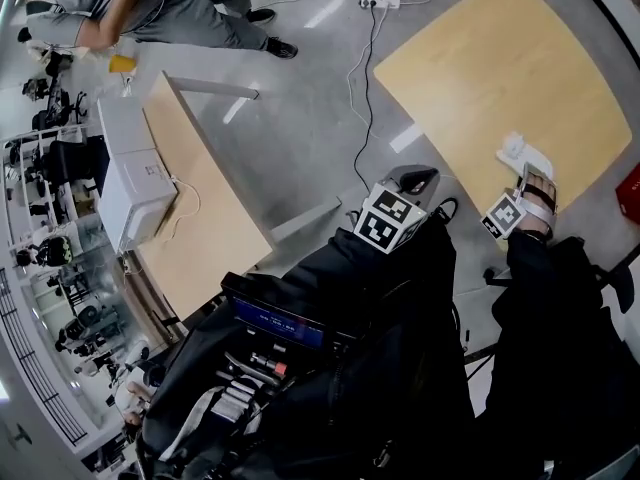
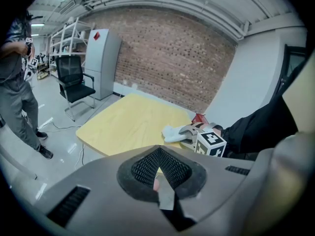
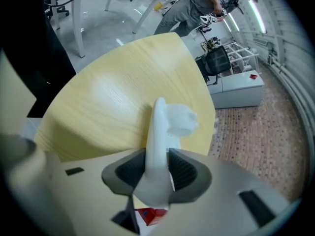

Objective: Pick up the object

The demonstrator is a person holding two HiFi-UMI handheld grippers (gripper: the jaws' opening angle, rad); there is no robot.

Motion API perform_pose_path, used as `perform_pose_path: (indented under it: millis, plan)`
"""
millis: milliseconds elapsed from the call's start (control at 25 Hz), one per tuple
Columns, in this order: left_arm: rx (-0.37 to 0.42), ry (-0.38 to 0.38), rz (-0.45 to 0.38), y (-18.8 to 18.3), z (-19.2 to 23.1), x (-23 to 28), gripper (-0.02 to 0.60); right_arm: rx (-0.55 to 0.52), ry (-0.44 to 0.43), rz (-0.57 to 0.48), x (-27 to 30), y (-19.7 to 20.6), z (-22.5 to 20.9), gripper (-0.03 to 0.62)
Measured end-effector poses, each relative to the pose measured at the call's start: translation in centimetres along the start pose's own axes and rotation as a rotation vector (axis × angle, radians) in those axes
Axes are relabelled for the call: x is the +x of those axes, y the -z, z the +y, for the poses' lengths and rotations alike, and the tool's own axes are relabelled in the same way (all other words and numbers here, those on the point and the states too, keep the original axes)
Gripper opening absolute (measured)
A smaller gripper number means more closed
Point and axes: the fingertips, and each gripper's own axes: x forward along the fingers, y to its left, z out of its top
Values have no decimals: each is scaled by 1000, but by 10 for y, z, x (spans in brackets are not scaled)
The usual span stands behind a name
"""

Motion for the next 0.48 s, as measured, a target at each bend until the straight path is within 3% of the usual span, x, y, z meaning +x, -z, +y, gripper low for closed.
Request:
perform_pose_path:
  millis: [480]
  plan:
    - [7,2,-6,-3,-5,0,0,82,47,-52,-22,7,-18,146]
